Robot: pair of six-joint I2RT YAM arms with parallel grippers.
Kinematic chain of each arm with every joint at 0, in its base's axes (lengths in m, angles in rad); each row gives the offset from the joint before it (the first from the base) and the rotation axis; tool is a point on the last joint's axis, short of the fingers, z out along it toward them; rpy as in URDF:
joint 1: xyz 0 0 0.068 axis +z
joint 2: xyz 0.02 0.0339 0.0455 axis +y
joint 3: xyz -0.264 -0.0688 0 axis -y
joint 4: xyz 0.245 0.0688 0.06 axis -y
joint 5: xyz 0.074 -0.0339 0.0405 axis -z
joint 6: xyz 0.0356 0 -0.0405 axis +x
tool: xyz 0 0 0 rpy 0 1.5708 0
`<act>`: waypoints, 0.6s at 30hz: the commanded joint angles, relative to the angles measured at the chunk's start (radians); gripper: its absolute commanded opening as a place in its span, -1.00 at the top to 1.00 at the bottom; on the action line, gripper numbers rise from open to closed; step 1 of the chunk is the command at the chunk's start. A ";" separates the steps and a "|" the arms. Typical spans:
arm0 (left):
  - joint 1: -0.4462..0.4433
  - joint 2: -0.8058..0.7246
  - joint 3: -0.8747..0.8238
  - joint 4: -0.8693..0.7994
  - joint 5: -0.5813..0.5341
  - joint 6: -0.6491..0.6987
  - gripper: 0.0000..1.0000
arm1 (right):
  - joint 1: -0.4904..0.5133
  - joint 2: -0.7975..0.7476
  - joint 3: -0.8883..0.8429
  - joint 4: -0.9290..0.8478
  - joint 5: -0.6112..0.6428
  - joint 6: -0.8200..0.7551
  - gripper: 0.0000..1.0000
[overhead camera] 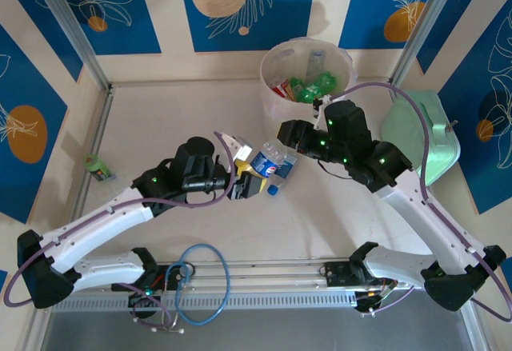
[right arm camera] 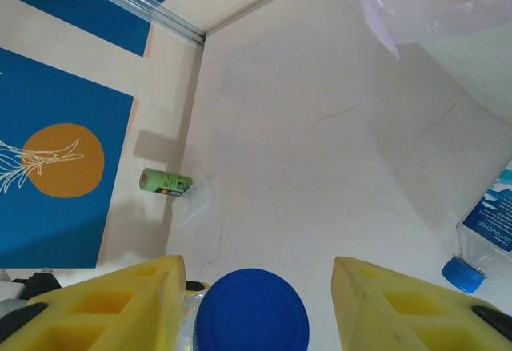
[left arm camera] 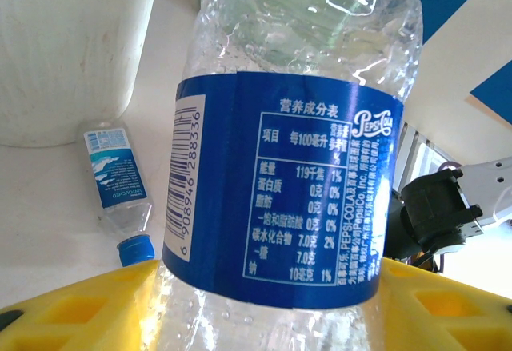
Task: Put the plastic bottles in the bin
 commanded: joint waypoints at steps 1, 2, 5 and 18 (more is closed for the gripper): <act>-0.009 -0.025 -0.004 0.046 0.027 -0.007 -0.22 | 0.010 0.007 0.032 0.023 0.002 0.004 -0.03; -0.008 -0.025 -0.004 0.046 0.027 -0.008 -0.21 | 0.012 0.007 0.032 0.023 0.001 0.003 -0.01; -0.008 -0.027 -0.002 0.043 0.025 -0.006 -0.21 | 0.013 0.010 0.032 0.027 0.001 0.004 0.06; -0.009 -0.011 0.004 0.044 -0.016 -0.013 -0.32 | 0.020 0.004 0.032 0.030 -0.008 -0.004 0.54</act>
